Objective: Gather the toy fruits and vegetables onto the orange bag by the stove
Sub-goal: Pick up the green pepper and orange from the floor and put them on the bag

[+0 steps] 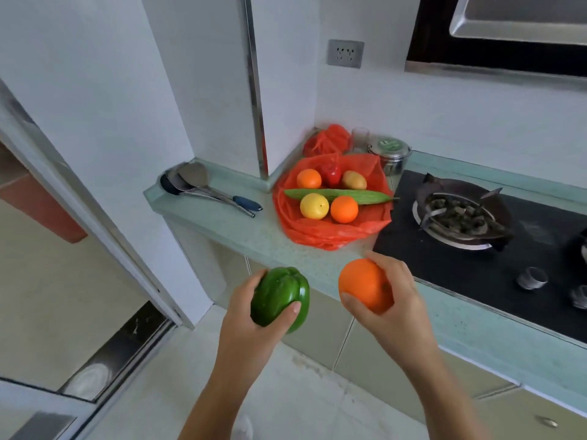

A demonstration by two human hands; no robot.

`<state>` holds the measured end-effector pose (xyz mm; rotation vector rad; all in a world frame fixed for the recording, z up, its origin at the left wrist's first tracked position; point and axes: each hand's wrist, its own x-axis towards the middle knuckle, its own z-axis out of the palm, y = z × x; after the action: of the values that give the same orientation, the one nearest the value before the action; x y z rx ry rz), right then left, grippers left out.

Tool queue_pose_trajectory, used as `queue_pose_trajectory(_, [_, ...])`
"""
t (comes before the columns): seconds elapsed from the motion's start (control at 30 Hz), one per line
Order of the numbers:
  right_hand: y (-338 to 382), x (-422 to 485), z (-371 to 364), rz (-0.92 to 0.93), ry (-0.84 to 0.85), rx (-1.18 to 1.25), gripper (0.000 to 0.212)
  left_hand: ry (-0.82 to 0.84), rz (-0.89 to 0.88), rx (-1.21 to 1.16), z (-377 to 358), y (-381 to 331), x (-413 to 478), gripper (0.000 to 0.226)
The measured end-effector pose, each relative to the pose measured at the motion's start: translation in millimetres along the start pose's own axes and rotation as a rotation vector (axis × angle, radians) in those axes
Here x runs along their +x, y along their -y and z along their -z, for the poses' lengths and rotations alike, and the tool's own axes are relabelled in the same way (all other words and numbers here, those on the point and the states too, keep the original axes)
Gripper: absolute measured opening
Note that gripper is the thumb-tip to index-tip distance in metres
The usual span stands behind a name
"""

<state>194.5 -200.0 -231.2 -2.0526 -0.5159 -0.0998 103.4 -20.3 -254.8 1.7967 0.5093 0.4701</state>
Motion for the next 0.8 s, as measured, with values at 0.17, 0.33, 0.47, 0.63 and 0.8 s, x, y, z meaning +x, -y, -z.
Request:
queue_pose_trajectory(0.17, [-6.7, 49.7, -27.0, -0.075, -0.089, -0.051, 0.062, 0.092, -0.031, 0.004, -0.7, 10.9, 79.0, 0.065])
queue_pose_trajectory(0.33, [8.4, 110.5, -64.1, -0.104, -0.125, -0.099, 0.064, 0.142, -0.185, 0.116, 14.1, 10.8, 173.3, 0.061])
queue_pose_trajectory(0.47, [15.1, 151.7, -86.1, -0.122, -0.127, -0.16, 0.065, 0.146, -0.309, 0.234, 23.8, 13.7, 240.4, 0.072])
queue_pose_trajectory(0.63, [-0.5, 177.6, -99.6, -0.212, -0.168, -0.217, 0.065, 0.234, -0.325, 0.246, 8.0, 32.5, 289.1, 0.078])
queue_pose_trajectory(0.8, [-26.7, 199.9, -90.9, -0.304, -0.231, -0.283, 0.067, 0.363, -0.315, 0.227, -25.1, 41.7, 311.7, 0.084])
